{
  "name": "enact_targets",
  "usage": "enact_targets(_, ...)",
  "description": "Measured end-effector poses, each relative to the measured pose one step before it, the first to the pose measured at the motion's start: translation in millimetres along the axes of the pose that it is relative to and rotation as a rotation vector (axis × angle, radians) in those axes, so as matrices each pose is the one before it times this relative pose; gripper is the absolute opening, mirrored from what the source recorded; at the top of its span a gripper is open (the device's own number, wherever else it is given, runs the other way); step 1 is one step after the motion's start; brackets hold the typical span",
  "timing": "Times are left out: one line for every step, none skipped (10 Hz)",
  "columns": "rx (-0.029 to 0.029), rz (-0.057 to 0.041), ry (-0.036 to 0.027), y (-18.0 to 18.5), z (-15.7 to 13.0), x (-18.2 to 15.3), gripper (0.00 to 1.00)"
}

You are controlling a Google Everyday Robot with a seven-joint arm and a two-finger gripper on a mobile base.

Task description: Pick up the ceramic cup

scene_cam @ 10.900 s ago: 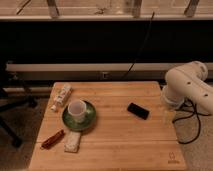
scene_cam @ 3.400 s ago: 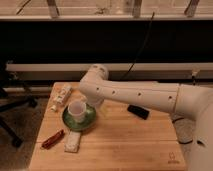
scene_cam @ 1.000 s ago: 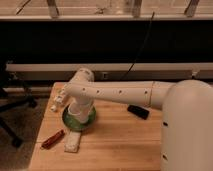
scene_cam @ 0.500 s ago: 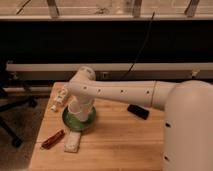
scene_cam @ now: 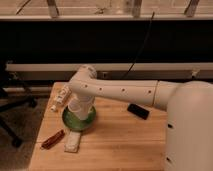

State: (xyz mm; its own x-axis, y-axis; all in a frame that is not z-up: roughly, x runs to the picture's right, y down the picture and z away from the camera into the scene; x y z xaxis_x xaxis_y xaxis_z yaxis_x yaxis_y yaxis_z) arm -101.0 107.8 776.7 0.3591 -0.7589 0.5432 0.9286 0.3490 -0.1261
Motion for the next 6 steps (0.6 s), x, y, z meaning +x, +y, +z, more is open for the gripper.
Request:
enact_targets(0.0041, -0.00128, 0.00059, -0.68, -1.34, 0.93, 0.1)
enact_targets(0.00359, -0.00088, 0.00181, -0.05, -1.68, 1.73, 0.1)
enact_targets(0.0026, -0.00121, -0.00022, -0.49, -1.3, 0.61, 0.1)
enact_targets(0.00142, -0.0005, 0.00101, 0.07, -0.81, 1.07, 0.1)
enact_targets(0.00204, -0.0008, 0.00136, -0.24, -1.33, 1.26, 0.1)
enact_targets(0.00206, -0.0004, -0.00233, -0.21, -0.75, 0.31, 0.1)
